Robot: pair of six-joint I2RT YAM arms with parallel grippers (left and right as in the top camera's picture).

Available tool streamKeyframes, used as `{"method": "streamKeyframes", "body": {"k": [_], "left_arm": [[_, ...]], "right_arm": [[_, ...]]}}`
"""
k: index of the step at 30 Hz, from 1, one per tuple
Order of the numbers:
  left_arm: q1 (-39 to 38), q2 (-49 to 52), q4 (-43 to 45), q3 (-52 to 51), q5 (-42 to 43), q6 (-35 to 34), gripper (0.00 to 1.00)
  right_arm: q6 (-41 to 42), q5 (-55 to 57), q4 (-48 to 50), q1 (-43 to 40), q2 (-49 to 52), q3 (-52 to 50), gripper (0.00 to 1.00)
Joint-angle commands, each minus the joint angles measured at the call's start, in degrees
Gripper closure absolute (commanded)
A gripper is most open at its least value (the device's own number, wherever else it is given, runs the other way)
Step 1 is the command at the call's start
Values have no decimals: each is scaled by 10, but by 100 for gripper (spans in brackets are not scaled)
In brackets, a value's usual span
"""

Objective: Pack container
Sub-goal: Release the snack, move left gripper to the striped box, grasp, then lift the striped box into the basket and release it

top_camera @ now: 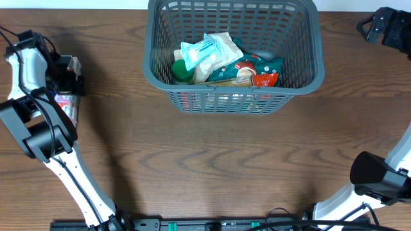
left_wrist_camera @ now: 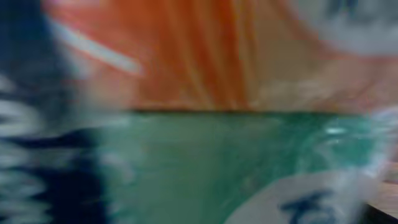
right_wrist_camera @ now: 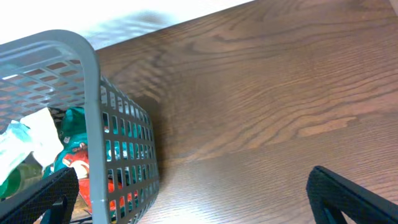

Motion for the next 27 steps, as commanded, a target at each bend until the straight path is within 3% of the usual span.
{"method": "streamKeyframes", "body": {"k": [1, 5, 8, 9, 10, 15, 23, 27], "left_arm": [[0, 10, -2, -9, -5, 9, 13], [0, 10, -4, -9, -5, -7, 45], [-1, 10, -4, -9, -5, -41, 75], [-2, 9, -6, -8, -4, -61, 80], [-2, 7, -8, -8, -3, -76, 92], [-16, -21, -47, 7, 1, -167, 94], [-63, -178, -125, 87, 97, -210, 94], [-109, -266, -126, 151, 153, -188, 94]], "right_arm": [[8, 1, -1, 9, -4, -1, 1], [8, 1, -7, 9, -4, -1, 1], [8, 1, -10, 9, -4, -1, 1], [7, 2, -10, 9, -4, -1, 1], [7, 3, -11, 9, -4, -1, 1], [8, 21, -19, 9, -4, -1, 1], [8, 20, -21, 9, -4, -1, 1], [8, 20, -27, 9, -4, -1, 1]]}}
